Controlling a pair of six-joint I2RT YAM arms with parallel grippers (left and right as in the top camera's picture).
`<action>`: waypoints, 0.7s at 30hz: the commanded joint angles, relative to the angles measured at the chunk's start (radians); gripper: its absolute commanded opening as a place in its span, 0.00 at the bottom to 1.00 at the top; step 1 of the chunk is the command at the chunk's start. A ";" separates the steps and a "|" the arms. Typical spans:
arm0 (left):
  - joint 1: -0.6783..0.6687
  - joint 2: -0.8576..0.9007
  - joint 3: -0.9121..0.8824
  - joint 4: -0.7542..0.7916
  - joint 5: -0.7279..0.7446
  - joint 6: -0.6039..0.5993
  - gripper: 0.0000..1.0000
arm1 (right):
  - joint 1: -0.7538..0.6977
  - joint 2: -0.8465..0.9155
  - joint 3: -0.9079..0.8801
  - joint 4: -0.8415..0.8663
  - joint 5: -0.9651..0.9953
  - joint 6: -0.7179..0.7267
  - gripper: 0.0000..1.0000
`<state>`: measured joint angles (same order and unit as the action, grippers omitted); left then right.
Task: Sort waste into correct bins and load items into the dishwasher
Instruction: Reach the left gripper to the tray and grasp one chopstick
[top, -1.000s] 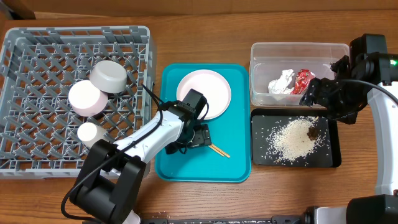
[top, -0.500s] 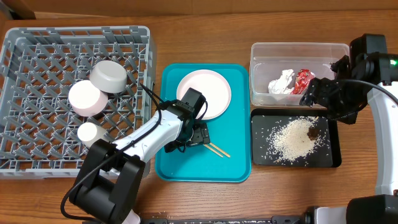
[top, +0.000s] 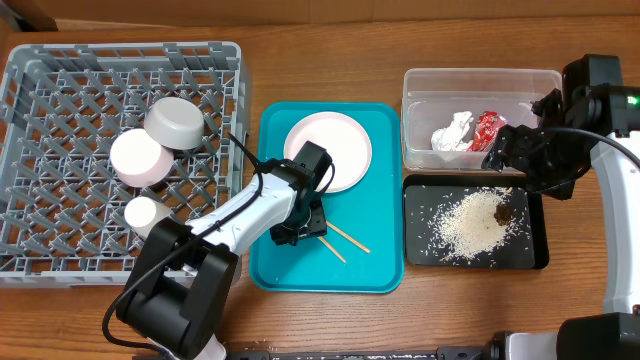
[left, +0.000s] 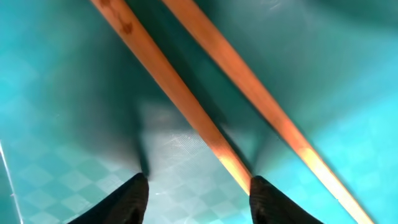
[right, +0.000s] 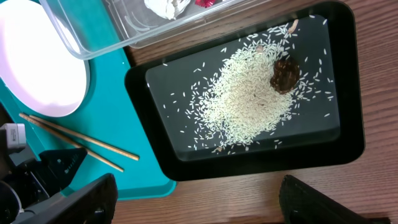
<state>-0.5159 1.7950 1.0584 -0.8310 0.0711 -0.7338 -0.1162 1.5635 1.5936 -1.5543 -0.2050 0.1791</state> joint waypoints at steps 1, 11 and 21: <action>0.022 0.045 -0.011 -0.016 -0.037 -0.007 0.53 | 0.003 -0.008 0.024 0.003 0.006 -0.005 0.85; 0.053 0.045 -0.011 0.003 0.034 -0.048 0.72 | 0.003 -0.008 0.024 0.004 0.006 -0.005 0.85; 0.051 0.045 -0.012 0.008 0.005 -0.049 0.51 | 0.003 -0.008 0.024 0.004 0.006 -0.005 0.85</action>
<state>-0.4675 1.8107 1.0595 -0.8349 0.0845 -0.7773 -0.1162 1.5635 1.5936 -1.5551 -0.2050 0.1791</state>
